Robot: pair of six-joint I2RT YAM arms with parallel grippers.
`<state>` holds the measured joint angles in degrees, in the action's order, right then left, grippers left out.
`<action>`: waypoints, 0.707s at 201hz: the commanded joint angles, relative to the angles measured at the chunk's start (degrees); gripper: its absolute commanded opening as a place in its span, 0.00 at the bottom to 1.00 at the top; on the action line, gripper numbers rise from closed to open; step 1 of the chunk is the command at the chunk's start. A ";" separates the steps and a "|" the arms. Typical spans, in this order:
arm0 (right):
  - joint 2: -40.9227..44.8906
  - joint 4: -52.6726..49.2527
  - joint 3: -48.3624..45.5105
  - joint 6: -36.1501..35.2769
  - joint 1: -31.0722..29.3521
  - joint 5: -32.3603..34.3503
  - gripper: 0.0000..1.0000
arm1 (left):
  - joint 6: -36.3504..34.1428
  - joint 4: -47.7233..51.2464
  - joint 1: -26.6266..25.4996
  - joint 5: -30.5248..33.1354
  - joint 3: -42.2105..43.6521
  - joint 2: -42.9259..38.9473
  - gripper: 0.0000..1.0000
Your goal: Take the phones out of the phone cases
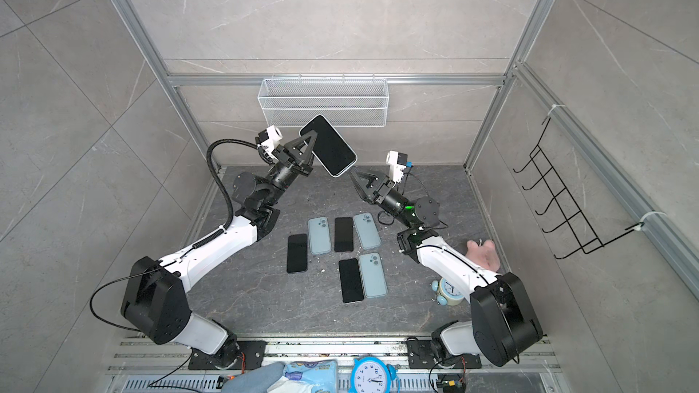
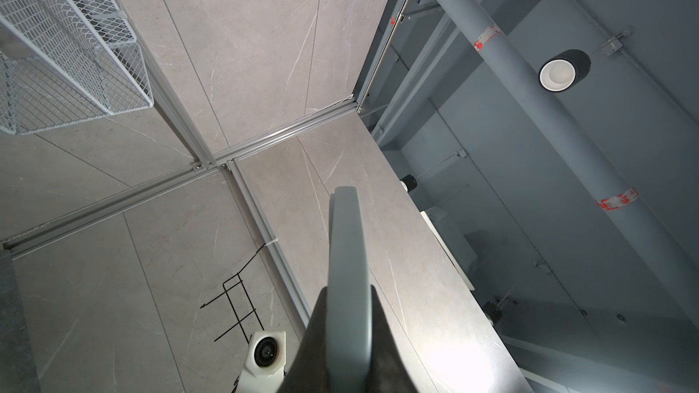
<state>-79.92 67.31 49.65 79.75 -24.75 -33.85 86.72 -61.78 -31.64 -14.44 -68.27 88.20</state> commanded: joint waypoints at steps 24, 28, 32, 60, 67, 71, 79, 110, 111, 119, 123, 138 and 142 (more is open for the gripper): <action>0.73 -0.11 1.84 -1.95 -0.90 -1.38 0.61 | 0.29 -5.63 -0.80 1.74 -0.57 -0.06 0.00; 0.72 0.17 1.82 -1.88 -1.02 -1.31 0.61 | 0.29 -5.70 -0.88 1.84 -0.48 -0.05 0.00; 0.70 0.21 1.78 -1.82 -1.04 -1.39 0.61 | 0.39 -5.80 -0.86 1.94 -0.36 0.01 0.00; 1.02 -0.36 1.58 -2.31 -1.19 -1.40 0.61 | 0.47 -6.24 -0.86 2.08 -0.28 0.21 0.00; 0.93 -0.76 1.59 -2.38 -1.17 -1.30 0.60 | 0.58 -6.48 -0.83 2.12 -0.28 0.30 0.00; 0.95 -0.99 1.48 -2.39 -1.19 -1.27 0.60 | 0.68 -6.65 -0.83 2.09 -0.28 0.37 0.00; 0.78 -1.06 1.33 -2.39 -1.17 -0.99 0.60 | 0.65 -6.86 -0.81 1.98 -0.28 0.39 0.00; -0.28 0.76 1.70 -1.19 -1.22 -0.59 0.60 | 0.39 -6.91 -0.99 1.82 0.07 0.39 0.00; -0.30 0.78 1.73 -1.23 -1.24 -0.60 0.60 | 0.43 -6.89 -1.02 1.80 0.07 0.39 0.00; -0.40 0.79 1.91 -1.09 -1.27 -0.61 0.60 | 0.30 -6.87 -1.05 1.76 0.11 0.42 0.00; -0.41 0.82 1.94 -1.15 -1.31 -0.59 0.60 | 0.22 -6.86 -1.13 1.78 0.11 0.40 0.00; -0.28 0.70 1.98 -1.33 -1.42 -0.57 0.60 | 0.25 -6.86 -1.06 1.95 0.46 0.41 0.00; -0.24 0.56 2.00 -1.39 -1.44 -0.57 0.60 | 0.17 -6.86 -1.11 1.96 0.50 0.47 0.00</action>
<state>-80.03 66.24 49.74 78.61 -25.50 -34.28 86.76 -62.28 -32.12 -13.39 -67.68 88.86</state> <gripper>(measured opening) 0.599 0.109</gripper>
